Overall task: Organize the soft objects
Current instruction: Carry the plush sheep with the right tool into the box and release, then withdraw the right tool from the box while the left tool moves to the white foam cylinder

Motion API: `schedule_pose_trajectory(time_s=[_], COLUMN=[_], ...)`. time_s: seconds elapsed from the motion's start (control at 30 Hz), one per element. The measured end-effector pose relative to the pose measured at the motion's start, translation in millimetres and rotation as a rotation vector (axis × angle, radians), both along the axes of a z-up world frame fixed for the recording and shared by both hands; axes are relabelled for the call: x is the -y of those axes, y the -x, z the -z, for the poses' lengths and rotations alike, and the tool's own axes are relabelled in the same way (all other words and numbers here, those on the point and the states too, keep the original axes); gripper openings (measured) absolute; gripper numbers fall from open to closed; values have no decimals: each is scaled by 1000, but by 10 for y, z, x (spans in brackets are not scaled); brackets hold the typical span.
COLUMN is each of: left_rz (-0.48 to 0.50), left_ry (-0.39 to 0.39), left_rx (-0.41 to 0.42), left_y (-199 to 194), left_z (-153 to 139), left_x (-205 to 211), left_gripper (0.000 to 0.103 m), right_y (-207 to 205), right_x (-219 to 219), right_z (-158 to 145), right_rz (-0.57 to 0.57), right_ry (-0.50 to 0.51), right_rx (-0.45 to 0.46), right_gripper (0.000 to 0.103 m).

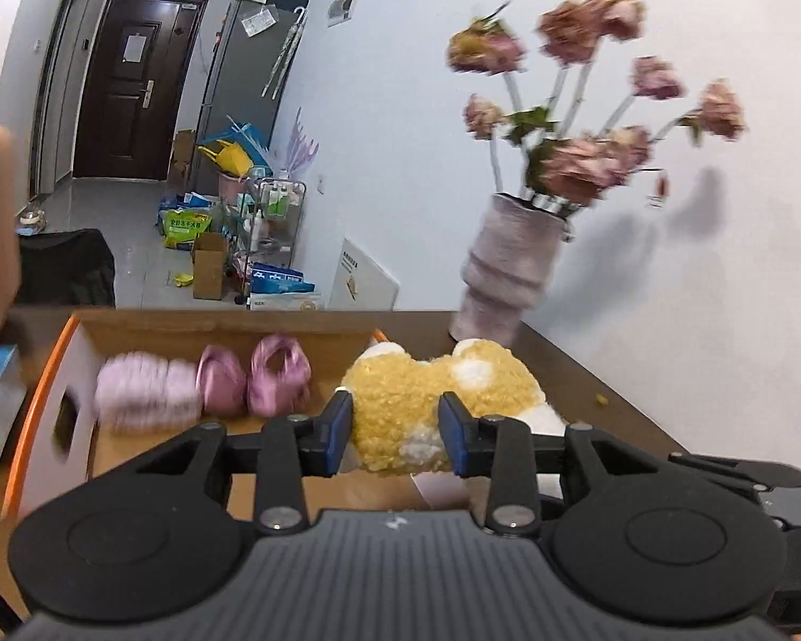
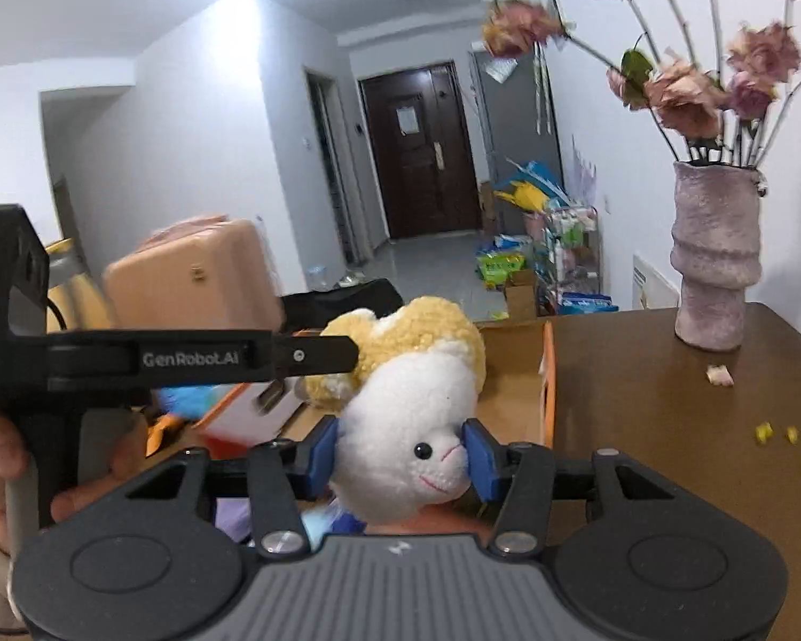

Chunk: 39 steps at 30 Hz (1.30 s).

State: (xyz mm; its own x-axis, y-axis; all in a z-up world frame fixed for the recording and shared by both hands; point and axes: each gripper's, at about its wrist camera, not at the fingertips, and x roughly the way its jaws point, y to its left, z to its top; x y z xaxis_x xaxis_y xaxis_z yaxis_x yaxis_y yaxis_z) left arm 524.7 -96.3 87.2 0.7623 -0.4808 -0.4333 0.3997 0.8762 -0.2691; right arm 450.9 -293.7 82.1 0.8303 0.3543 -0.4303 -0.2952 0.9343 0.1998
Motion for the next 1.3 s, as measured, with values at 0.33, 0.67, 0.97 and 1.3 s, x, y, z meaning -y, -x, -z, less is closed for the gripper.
schedule_pose_trajectory(time_s=[0.33, 0.67, 0.97, 1.3], left_rz=[43, -109, -241, -329], left_ry=[-39, -188, -291, -245], left_rx=[-166, -98, 55, 262], left_y=[-1653, -1613, -802, 569], left_z=[558, 640, -282, -893], left_x=[381, -175, -691, -898], left_gripper=[31, 47, 84, 99], right_y=[-1690, -2032, -1562, -385], right_x=[-260, -523, -194, -57], right_z=[346, 746, -258, -970], right_rz=[29, 135, 156, 138], right_ry=[193, 364, 193, 115], right_rx=[-178, -236, -142, 78], right_gripper=[47, 59, 74, 88])
